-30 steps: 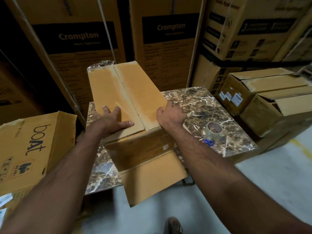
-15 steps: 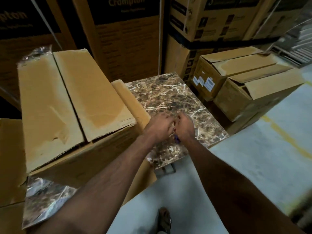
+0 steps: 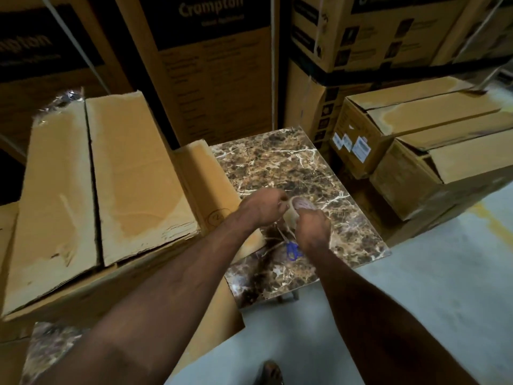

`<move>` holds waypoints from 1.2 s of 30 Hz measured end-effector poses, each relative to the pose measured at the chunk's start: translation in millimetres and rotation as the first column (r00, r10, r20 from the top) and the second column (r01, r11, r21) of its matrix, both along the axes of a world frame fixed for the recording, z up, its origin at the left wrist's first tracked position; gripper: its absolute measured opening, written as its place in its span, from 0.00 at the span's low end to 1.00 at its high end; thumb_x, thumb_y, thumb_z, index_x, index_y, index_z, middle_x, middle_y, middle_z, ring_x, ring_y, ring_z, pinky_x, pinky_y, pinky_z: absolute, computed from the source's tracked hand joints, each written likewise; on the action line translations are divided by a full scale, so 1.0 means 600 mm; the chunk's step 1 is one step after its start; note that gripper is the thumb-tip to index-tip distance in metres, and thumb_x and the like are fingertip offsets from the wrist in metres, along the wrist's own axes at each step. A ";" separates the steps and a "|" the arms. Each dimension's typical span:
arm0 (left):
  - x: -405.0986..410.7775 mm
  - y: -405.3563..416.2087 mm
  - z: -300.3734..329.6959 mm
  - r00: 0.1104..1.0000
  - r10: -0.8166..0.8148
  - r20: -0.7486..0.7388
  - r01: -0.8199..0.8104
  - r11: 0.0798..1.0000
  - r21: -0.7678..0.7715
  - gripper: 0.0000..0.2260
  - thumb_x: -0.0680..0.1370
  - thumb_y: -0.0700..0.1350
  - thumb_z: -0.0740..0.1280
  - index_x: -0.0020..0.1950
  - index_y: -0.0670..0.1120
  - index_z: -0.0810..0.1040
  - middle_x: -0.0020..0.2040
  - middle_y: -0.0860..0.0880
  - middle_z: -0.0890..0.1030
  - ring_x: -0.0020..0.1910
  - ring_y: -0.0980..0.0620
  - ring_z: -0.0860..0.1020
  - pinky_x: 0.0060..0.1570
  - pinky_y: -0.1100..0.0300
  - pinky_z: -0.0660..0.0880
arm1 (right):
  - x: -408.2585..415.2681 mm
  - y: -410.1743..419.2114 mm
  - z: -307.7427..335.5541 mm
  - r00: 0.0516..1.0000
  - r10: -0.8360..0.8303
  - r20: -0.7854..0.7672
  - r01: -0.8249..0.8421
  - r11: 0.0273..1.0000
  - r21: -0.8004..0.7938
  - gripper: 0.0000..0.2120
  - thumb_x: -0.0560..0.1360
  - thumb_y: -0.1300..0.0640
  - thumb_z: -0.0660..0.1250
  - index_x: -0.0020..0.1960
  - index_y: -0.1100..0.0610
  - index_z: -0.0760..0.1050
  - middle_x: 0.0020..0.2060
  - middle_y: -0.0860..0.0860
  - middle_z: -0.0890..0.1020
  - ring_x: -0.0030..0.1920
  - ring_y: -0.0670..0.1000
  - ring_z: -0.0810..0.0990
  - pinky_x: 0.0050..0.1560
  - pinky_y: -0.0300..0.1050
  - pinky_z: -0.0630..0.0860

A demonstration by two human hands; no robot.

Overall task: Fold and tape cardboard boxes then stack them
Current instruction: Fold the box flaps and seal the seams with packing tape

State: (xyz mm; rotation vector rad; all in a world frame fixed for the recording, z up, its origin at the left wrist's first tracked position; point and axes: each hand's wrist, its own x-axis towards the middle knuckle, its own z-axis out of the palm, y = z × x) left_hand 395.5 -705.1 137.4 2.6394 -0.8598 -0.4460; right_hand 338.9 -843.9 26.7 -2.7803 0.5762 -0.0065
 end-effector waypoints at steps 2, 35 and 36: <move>0.020 0.003 0.047 0.997 0.067 0.030 -0.063 0.989 -0.138 0.13 0.82 0.44 0.62 0.62 0.43 0.81 0.57 0.44 0.83 0.54 0.46 0.80 0.51 0.55 0.76 | 0.031 0.012 0.038 0.993 0.047 0.105 -0.054 0.997 0.062 0.15 0.76 0.59 0.65 0.62 0.52 0.78 0.55 0.55 0.82 0.58 0.60 0.76 0.58 0.54 0.71; 0.455 0.755 0.144 0.492 0.854 0.170 -0.822 0.520 -0.232 0.29 0.81 0.56 0.64 0.80 0.53 0.60 0.75 0.44 0.68 0.73 0.43 0.66 0.71 0.46 0.66 | 0.364 0.686 0.279 0.654 0.449 0.609 -0.640 0.757 0.129 0.07 0.83 0.58 0.59 0.57 0.59 0.73 0.46 0.57 0.79 0.48 0.58 0.75 0.41 0.49 0.67; 0.476 0.757 0.141 0.517 0.836 0.185 -0.803 0.548 -0.235 0.30 0.81 0.57 0.64 0.81 0.53 0.58 0.76 0.45 0.67 0.75 0.43 0.64 0.73 0.44 0.63 | 0.364 0.689 0.271 0.656 0.452 0.604 -0.638 0.760 0.123 0.07 0.83 0.59 0.59 0.58 0.59 0.73 0.46 0.57 0.79 0.48 0.57 0.75 0.41 0.49 0.68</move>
